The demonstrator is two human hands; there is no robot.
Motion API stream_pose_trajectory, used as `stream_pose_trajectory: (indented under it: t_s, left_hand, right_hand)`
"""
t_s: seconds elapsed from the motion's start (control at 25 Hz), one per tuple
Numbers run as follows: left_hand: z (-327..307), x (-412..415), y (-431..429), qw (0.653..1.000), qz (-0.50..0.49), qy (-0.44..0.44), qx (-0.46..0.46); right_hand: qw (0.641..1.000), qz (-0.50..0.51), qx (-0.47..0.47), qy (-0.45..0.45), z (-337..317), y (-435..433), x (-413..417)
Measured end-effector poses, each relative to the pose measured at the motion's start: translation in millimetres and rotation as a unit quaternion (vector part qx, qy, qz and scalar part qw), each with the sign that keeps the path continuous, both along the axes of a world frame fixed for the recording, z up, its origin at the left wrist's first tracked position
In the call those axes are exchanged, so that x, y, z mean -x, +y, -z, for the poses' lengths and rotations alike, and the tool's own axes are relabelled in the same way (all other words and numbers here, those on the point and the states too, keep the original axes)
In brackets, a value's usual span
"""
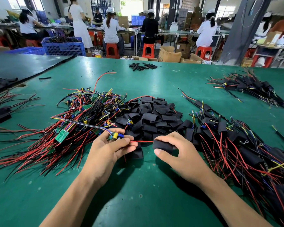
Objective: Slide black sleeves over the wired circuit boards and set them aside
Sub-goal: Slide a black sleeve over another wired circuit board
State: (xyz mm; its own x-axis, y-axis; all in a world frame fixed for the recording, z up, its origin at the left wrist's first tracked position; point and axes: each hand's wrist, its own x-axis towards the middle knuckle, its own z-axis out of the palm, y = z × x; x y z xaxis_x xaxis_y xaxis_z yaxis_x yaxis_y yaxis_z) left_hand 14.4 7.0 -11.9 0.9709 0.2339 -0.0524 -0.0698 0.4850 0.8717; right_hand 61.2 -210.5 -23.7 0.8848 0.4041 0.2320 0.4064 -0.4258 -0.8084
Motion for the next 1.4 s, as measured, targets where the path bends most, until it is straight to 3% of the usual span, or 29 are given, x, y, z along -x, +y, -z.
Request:
stream_pose_trajectory:
  t_s: [0.12,0.24,0.36,0.6,0.76,1.2,1.4]
  left_hand:
    - [-2,0,1,0.998,0.032,0.000,0.047]
    - [-1,1,0,0.996,0.067,0.004,0.064]
    - [2,1,-5,0.994,0.091,0.003,0.058]
    - [9,5,-18,0.985,0.113,0.004,-0.128]
    - [6,4,-15,0.991,0.074,0.007,-0.113]
    - [1,5,-11,0.993,0.100,0.012,-0.070]
    - [3,5,-11,0.988,0.123,0.017,-0.091]
  right_hand:
    - [0.988,-0.003,0.111,-0.110,0,2,1]
    - [0.979,-0.002,0.142,-0.146,0,3,3]
    - [0.986,0.038,0.106,-0.123,1,3,3]
    - [0.994,0.048,0.058,-0.084,5,10,8]
    - [0.998,0.036,0.016,-0.053,8,14,10]
    - [0.996,0.048,-0.066,-0.039,7,17,15]
    - [0.995,0.036,-0.077,-0.052,5,16,16]
